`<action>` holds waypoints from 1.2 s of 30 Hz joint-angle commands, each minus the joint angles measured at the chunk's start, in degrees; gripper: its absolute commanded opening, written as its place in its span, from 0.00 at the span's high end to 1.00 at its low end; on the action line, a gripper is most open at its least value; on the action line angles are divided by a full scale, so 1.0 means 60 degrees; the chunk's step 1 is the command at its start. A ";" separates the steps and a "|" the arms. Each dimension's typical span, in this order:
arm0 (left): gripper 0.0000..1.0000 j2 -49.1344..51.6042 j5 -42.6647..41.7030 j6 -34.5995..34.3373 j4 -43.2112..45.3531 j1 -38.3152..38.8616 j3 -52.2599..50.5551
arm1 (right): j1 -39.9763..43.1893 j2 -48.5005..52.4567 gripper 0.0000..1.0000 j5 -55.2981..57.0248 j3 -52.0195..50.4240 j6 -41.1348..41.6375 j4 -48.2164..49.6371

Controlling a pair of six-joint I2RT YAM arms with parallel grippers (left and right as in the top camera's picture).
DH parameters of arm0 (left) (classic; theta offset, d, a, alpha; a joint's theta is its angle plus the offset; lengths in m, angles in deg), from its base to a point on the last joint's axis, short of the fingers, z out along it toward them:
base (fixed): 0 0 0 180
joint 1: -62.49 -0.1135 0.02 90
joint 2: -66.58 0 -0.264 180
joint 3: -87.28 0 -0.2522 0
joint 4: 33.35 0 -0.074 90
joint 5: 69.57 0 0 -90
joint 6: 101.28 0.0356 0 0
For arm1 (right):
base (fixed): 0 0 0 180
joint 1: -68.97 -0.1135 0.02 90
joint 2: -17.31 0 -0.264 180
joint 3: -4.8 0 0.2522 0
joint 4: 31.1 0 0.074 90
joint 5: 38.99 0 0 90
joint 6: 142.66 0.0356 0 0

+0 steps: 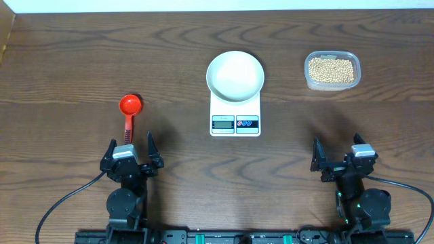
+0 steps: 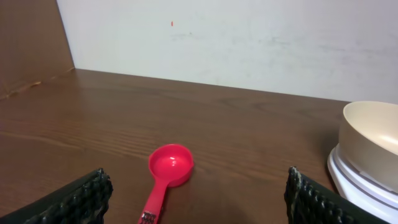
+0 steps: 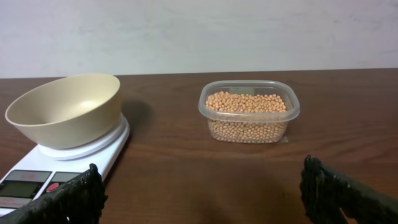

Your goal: Scoop item into bowl and weigh 50g on scale

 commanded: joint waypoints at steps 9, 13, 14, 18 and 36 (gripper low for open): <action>0.09 0.0004 0.0022 0.0055 -0.0463 0.0040 -0.0120 | 0.0055 -0.0007 0.01 0.0080 -0.0062 -0.0076 0.0011; 0.09 0.0004 0.0015 -0.0018 -0.0455 0.0040 -0.0120 | 0.0055 -0.0007 0.01 0.0080 -0.0062 -0.0076 0.0011; 0.09 0.0004 0.0018 -0.0018 -0.0433 0.0040 -0.0120 | 0.0055 -0.0007 0.01 0.0080 -0.0062 -0.0076 0.0015; 0.09 0.0004 0.0015 -0.0018 -0.0208 0.0040 -0.0117 | 0.0055 -0.0007 0.01 0.0080 -0.0062 -0.0076 0.0015; 0.09 0.0087 0.0015 -0.0295 -0.0073 0.0040 0.0313 | 0.0055 -0.0007 0.01 0.0080 -0.0062 -0.0076 0.0011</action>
